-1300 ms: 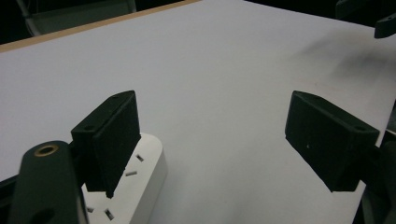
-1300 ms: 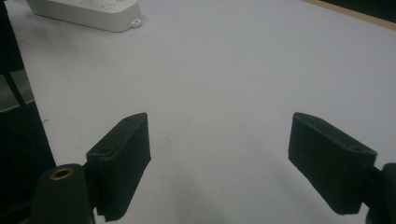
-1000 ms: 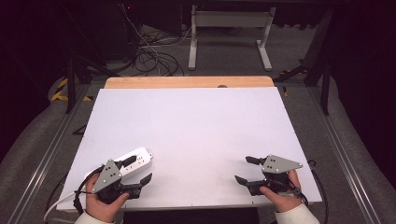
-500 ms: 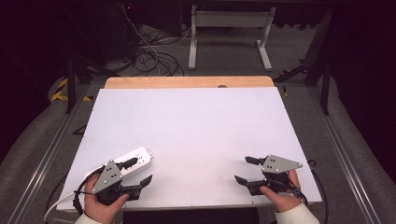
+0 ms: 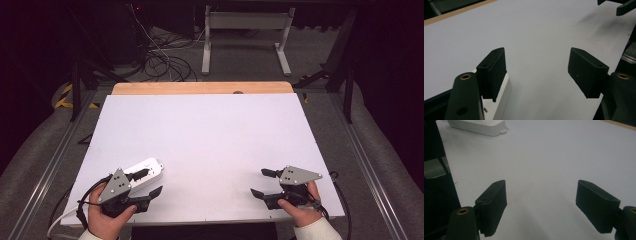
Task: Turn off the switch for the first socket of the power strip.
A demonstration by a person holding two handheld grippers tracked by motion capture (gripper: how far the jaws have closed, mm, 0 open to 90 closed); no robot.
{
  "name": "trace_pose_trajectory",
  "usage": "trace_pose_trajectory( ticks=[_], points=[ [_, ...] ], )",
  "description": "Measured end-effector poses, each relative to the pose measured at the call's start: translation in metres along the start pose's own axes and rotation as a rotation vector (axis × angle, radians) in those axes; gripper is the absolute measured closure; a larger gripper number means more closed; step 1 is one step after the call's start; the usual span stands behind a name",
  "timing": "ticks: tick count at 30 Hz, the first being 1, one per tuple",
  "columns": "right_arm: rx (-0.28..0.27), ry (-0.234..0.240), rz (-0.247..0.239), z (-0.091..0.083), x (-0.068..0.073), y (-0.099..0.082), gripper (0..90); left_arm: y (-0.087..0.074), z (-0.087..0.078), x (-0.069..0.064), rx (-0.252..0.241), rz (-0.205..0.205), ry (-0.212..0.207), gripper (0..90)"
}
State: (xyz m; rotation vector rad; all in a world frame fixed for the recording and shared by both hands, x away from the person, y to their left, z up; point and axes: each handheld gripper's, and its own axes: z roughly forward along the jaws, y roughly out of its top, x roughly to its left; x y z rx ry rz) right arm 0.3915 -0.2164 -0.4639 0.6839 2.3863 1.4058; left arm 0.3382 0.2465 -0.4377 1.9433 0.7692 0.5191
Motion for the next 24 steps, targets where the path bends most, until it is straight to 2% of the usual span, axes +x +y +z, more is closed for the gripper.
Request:
trace_pose_trajectory(
  ticks=[15,18,24],
  points=[
    [0.007,0.006,0.001,0.002,0.0,0.0,24.8,0.015,-0.008,0.005,0.016,-0.011,0.0,31.0],
    [0.005,0.007,0.001,0.002,0.0,0.0,24.8,0.018,-0.009,0.006,0.028,0.001,0.008,30.9],
    [0.007,0.01,0.001,0.002,0.0,-0.001,24.6,0.019,-0.014,0.011,0.034,-0.004,0.003,30.7]
  ],
)
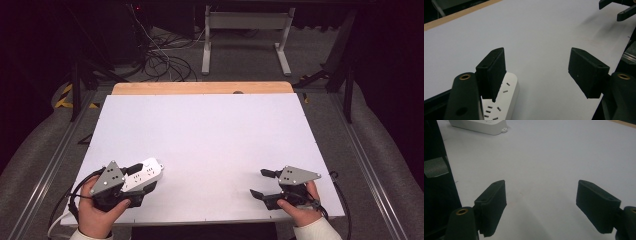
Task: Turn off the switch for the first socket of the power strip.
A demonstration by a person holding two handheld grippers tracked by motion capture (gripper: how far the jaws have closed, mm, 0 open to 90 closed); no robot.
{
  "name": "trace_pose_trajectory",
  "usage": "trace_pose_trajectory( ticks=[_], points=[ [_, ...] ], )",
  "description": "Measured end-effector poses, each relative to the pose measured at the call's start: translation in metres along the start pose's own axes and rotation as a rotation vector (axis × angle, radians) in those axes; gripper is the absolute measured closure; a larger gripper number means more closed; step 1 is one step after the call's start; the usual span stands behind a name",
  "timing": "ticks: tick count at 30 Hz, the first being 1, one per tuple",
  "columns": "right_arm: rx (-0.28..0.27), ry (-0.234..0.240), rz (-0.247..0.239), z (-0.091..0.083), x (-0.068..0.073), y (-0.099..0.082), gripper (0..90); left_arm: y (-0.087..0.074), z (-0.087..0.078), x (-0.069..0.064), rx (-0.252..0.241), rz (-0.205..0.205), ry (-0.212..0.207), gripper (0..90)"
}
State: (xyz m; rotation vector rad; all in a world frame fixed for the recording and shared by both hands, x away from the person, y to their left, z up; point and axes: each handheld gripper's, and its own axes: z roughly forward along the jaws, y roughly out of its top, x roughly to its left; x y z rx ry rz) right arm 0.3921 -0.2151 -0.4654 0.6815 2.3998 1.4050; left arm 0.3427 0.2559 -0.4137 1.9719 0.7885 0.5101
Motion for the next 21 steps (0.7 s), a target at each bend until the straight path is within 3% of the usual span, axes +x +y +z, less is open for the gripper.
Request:
trace_pose_trajectory(
  ticks=[10,17,21],
  points=[
    [0.003,0.001,0.0,0.0,0.0,0.0,24.6,0.003,-0.005,0.004,0.016,0.005,0.008,33.0],
    [0.002,0.002,0.001,0.001,0.0,0.0,24.6,0.004,-0.01,0.006,0.066,0.045,0.047,36.2],
    [0.007,0.003,0.001,0.001,0.0,-0.001,24.6,0.005,-0.015,0.01,0.082,0.042,0.05,36.9]
  ],
)
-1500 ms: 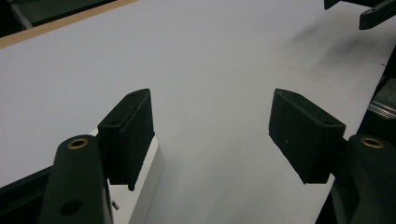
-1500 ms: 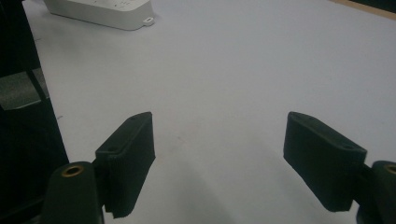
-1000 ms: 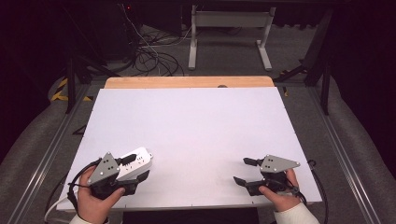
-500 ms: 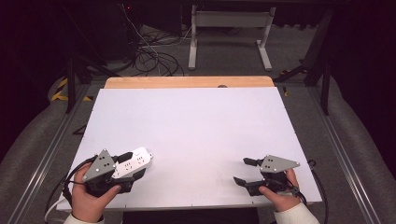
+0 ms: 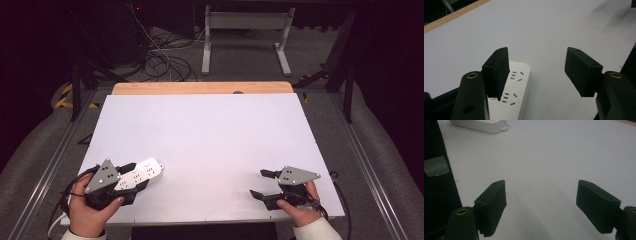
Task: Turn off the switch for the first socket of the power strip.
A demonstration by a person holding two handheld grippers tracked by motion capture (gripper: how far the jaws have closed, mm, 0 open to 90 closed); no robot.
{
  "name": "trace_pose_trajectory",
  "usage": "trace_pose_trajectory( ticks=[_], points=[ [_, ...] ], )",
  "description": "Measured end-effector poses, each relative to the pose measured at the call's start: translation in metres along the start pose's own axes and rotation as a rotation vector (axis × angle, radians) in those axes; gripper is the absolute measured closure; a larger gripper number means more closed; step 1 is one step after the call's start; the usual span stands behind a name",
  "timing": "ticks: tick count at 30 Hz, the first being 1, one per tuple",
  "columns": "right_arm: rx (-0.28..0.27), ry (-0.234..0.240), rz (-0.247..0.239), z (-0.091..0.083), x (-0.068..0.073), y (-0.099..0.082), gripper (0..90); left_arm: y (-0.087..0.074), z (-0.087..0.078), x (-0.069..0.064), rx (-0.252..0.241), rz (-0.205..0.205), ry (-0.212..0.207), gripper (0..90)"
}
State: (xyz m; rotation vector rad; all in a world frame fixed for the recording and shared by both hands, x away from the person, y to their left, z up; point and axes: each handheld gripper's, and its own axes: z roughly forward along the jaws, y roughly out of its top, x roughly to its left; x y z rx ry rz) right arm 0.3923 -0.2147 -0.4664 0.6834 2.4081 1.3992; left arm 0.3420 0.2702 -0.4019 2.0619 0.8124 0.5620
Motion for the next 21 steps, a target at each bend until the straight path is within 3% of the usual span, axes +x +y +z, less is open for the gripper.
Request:
trace_pose_trajectory(
  ticks=[16,21],
  points=[
    [0.004,0.003,0.003,0.001,0.0,0.0,24.6,-0.004,-0.019,0.019,0.058,-0.039,0.023,40.4],
    [0.005,0.001,0.002,0.0,0.0,0.0,24.6,-0.009,-0.023,0.025,0.076,-0.054,0.051,42.2]
  ],
)
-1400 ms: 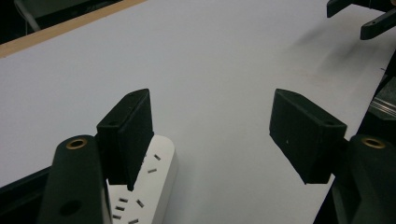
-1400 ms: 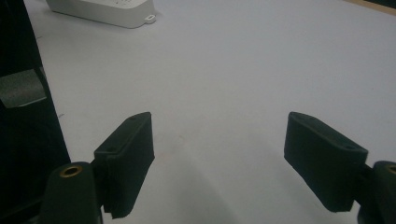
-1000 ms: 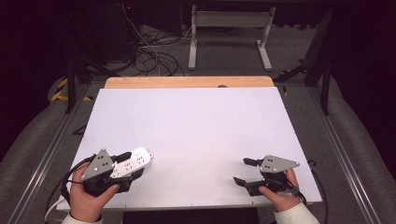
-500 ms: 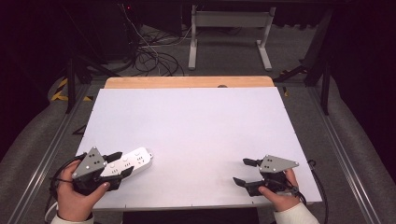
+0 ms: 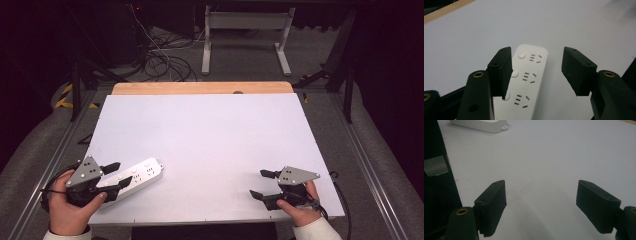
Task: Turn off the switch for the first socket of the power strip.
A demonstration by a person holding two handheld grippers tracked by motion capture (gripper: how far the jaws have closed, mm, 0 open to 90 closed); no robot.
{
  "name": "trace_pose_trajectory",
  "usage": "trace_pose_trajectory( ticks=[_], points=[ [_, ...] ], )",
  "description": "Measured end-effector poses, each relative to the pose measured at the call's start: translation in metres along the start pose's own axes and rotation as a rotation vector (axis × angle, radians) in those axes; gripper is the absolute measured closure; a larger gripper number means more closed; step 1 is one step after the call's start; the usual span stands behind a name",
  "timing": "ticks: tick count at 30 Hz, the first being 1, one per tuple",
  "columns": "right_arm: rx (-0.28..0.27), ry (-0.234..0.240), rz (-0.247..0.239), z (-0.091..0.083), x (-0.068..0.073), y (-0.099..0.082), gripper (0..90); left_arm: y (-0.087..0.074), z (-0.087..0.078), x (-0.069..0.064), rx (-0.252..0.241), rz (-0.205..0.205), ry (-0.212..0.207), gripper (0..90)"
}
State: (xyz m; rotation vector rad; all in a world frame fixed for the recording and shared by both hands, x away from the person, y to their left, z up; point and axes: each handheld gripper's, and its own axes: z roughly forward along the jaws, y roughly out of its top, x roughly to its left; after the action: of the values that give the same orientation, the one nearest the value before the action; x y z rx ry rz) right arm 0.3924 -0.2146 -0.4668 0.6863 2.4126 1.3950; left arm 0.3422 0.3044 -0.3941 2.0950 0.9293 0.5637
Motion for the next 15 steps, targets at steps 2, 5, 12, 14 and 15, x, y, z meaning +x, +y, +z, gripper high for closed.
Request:
trace_pose_trajectory(
  ticks=[2,5,12,14,15],
  points=[
    [-0.001,-0.001,0.001,0.0,0.0,0.0,24.6,-0.001,-0.001,0.002,0.01,-0.002,0.011,43.4],
    [-0.001,-0.001,0.0,0.0,0.0,0.0,24.5,-0.003,-0.003,0.005,0.022,-0.005,0.015,45.4],
    [0.0,-0.001,0.0,0.0,-0.001,0.0,24.5,-0.008,-0.007,0.014,0.041,-0.025,0.021,49.7],
    [0.0,0.0,-0.001,0.0,-0.001,0.0,24.5,-0.01,-0.008,0.016,0.046,-0.033,0.016,51.4],
    [0.0,0.0,-0.001,0.0,0.0,0.0,24.5,-0.01,-0.009,0.018,0.05,-0.035,0.017,51.7]
  ],
)
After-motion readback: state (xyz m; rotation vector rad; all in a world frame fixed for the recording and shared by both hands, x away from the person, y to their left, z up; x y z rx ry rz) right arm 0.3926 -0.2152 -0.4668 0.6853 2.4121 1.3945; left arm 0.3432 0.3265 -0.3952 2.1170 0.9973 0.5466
